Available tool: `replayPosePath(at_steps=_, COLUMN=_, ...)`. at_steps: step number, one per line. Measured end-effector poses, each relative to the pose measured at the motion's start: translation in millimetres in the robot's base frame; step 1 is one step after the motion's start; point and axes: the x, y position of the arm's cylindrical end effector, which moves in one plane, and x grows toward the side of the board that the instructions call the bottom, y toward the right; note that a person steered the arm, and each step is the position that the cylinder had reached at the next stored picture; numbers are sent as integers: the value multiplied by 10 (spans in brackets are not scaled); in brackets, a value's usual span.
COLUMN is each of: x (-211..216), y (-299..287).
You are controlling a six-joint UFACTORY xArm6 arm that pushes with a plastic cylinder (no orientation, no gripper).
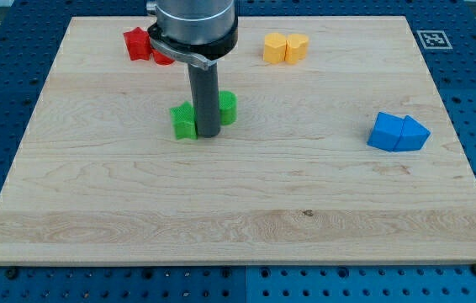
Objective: Move the grenn star to the left of the green circle
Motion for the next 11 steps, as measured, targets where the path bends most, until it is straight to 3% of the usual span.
replayPosePath(at_steps=1, x=1, y=9)
replayPosePath(at_steps=3, x=510, y=-54)
replayPosePath(at_steps=5, x=539, y=-623)
replayPosePath(at_steps=8, x=431, y=-581)
replayPosePath(at_steps=11, x=-125, y=-482)
